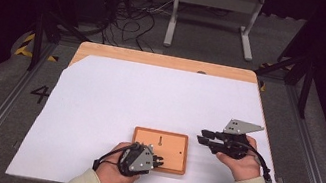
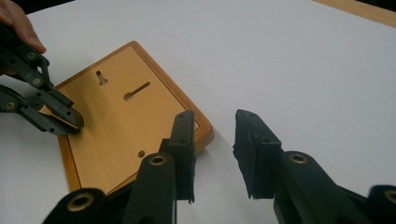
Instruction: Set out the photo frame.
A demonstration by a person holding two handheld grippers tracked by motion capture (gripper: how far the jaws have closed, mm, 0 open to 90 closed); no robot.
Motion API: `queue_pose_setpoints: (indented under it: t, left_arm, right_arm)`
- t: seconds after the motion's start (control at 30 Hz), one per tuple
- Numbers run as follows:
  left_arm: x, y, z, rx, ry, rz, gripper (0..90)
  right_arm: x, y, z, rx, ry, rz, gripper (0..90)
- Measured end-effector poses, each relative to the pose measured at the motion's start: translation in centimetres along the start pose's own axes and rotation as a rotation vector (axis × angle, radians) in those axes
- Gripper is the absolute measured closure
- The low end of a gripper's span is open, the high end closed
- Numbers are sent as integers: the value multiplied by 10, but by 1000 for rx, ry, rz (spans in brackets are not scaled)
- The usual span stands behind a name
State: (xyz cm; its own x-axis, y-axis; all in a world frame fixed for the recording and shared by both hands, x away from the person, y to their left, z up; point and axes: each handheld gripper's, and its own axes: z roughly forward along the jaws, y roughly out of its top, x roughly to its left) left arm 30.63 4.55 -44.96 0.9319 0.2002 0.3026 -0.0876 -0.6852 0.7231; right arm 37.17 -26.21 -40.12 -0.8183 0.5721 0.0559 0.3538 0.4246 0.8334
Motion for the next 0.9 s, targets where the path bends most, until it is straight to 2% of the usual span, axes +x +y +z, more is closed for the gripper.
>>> queue_pose_setpoints:
  t: [0.17, 0.27, 0.37, 0.5, 0.57, 0.67, 0.77, 0.9]
  left_arm:
    - [-7, -1, -1, -8, 38, 28, 837]
    - [-9, -1, -1, -11, 51, 51, 837]
    - [-11, -1, -1, -9, 59, 61, 838]
    - [-12, -1, -1, -7, 63, 68, 838]
    - [-12, -1, -2, -6, 68, 74, 838]
    - [-14, -1, -2, -1, 74, 71, 839]
    - [-17, 0, -2, 4, 88, 94, 839]
    - [-16, -2, -2, -2, 83, 82, 839]
  right_arm:
    - [3, 2, -3, -4, -2, -7, 666]
    - [5, 3, -3, 1, 1, 11, 585]
    - [8, 3, 0, 31, 6, 40, 494]
    - [11, 5, 8, 84, 37, 93, 369]
    - [12, 5, 11, 99, 49, 115, 339]
    - [13, 5, 17, 97, 96, 194, 299]
    - [13, 4, 23, 101, 120, 242, 270]
    - [14, 3, 33, 119, 137, 259, 256]
